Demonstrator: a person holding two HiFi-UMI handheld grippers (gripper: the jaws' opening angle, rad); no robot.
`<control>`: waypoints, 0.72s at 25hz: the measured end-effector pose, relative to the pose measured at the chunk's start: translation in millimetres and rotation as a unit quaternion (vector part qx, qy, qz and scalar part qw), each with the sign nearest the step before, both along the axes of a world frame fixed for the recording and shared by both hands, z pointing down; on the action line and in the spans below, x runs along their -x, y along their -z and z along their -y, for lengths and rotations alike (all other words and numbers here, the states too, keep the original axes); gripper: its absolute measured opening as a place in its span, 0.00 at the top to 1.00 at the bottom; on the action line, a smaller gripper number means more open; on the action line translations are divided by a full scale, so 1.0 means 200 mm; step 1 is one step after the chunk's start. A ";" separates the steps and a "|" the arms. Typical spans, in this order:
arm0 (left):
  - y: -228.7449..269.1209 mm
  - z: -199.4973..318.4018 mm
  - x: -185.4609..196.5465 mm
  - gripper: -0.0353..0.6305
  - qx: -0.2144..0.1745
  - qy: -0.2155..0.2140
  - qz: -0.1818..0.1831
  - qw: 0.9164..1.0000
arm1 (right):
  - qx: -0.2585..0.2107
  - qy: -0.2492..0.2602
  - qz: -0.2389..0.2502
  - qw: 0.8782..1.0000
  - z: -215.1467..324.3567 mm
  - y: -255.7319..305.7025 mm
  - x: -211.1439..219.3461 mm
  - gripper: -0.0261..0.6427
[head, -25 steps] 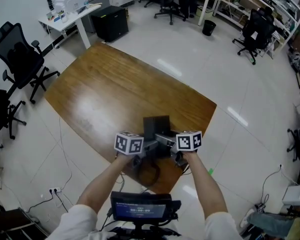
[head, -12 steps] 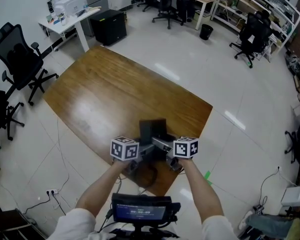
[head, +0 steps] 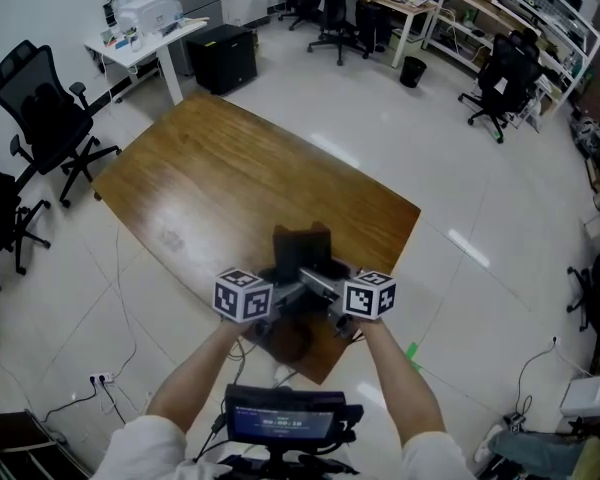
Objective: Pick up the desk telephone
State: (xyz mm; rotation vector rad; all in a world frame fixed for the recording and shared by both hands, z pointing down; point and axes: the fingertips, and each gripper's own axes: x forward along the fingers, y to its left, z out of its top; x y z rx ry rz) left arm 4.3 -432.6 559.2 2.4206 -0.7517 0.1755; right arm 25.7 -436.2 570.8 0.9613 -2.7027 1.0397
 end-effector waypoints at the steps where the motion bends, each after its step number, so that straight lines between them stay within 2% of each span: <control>1: 0.03 -0.02 0.00 0.59 -0.009 0.001 0.000 1.000 | -0.010 0.001 -0.002 1.000 -0.02 0.04 0.00 0.50; 8: 0.24 -0.15 -0.01 0.59 -0.063 0.016 -0.005 0.998 | -0.090 0.015 -0.034 0.995 -0.15 0.28 0.01 0.50; 18: 0.53 -0.40 0.01 0.59 -0.134 0.022 0.003 0.991 | -0.158 0.011 -0.011 0.987 -0.39 0.56 0.02 0.50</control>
